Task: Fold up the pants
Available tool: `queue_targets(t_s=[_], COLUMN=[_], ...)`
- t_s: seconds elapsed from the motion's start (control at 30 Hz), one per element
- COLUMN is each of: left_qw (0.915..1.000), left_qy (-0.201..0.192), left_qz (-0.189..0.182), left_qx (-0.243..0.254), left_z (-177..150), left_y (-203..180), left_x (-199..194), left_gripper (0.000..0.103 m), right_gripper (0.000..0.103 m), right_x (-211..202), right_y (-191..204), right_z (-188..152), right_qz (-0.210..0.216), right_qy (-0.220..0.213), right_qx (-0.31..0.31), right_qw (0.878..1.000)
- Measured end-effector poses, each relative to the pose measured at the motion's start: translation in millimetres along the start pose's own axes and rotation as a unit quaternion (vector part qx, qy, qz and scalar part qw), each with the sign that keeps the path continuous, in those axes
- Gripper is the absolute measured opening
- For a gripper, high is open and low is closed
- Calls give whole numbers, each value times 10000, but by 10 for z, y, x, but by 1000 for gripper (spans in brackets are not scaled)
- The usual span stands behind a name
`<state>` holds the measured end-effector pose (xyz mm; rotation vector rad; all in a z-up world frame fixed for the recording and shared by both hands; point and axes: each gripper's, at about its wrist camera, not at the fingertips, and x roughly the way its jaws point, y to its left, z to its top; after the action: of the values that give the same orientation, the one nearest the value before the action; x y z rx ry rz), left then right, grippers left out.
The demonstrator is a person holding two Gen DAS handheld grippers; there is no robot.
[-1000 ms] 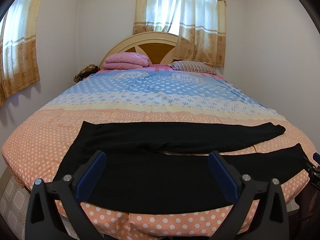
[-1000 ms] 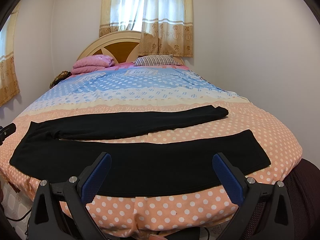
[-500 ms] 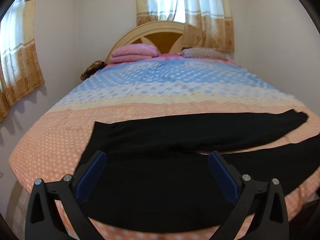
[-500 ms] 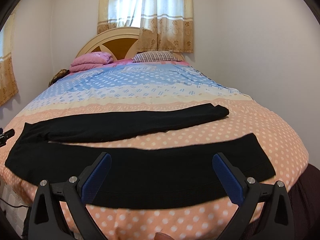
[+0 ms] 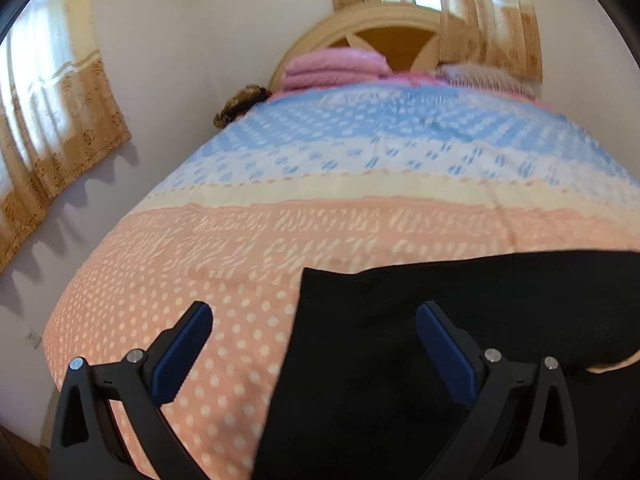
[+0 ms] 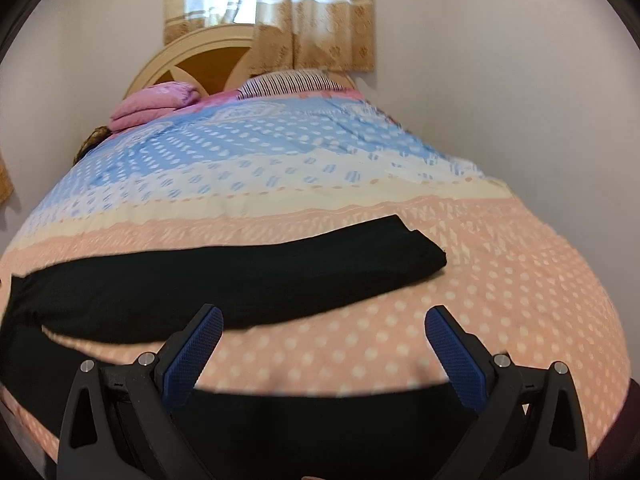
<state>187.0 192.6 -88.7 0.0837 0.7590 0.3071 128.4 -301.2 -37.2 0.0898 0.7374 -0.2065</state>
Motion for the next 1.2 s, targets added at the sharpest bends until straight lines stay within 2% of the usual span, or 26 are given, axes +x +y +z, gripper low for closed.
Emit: queue_targets(t_s=[0.07,0.13,0.17,0.23,0.3,0.47,0.53,0.63,0.8,0.87,0.9,0.97,1.03,1.07,1.1,1.13,1.17,1.2], left_qw=[9997,9989,9985,9967,9947,9874,9866,9856,9861,9859,9860,9883,9891,9885,9879,9869,9861,9862], left_qy=[227,438,515,702,850,1121,1087,1041,1079,1117,1138,1106,1099,1099,1075,1041,1024,1010], left_qz=[-31,-149,-205,-398,-553,-1069,-1173,-1322,-1260,-1248,-1220,-1039,-962,-1018,-1081,-1172,-1211,-1179], left_qx=[21,-33,-48,-69,-143,-318,-317,-194,53,60,85,158,177,200,277,390,499,584], left_z=[30,82,103,132,143,106,93,102,168,195,209,231,256,253,252,256,262,264], left_y=[23,53,66,79,90,112,124,115,76,71,59,30,-6,-21,-47,-82,-114,-140], left_x=[225,408,488,645,756,927,926,893,943,973,989,996,1035,1044,1049,1045,1036,1020], left_gripper=[103,103,98,93,89,50,44,30,30,30,32,43,47,43,37,26,18,18], right_gripper=[100,93,90,79,75,75,75,75,75,75,75,75,73,69,53,32,26,20], right_x=[155,299,343,504,610,856,946,1126,1402,1571,1616,1770,1856,1869,1891,1907,1912,1907], right_y=[-117,-206,-231,-317,-392,-644,-723,-851,-945,-935,-931,-911,-906,-894,-862,-824,-803,-792], right_z=[94,173,192,271,318,522,600,707,857,890,885,866,842,838,829,817,811,806], right_qz=[29,43,45,35,48,-106,-177,-161,-15,96,87,79,126,143,174,136,142,207], right_qy=[121,223,258,409,486,535,563,714,907,1129,1194,1402,1470,1466,1478,1518,1545,1553], right_qx=[207,325,346,407,468,621,621,695,798,780,763,693,673,632,519,382,299,282], right_qw=[9997,9992,9991,9983,9977,9966,9963,9949,9927,9905,9899,9877,9868,9871,9875,9876,9874,9872])
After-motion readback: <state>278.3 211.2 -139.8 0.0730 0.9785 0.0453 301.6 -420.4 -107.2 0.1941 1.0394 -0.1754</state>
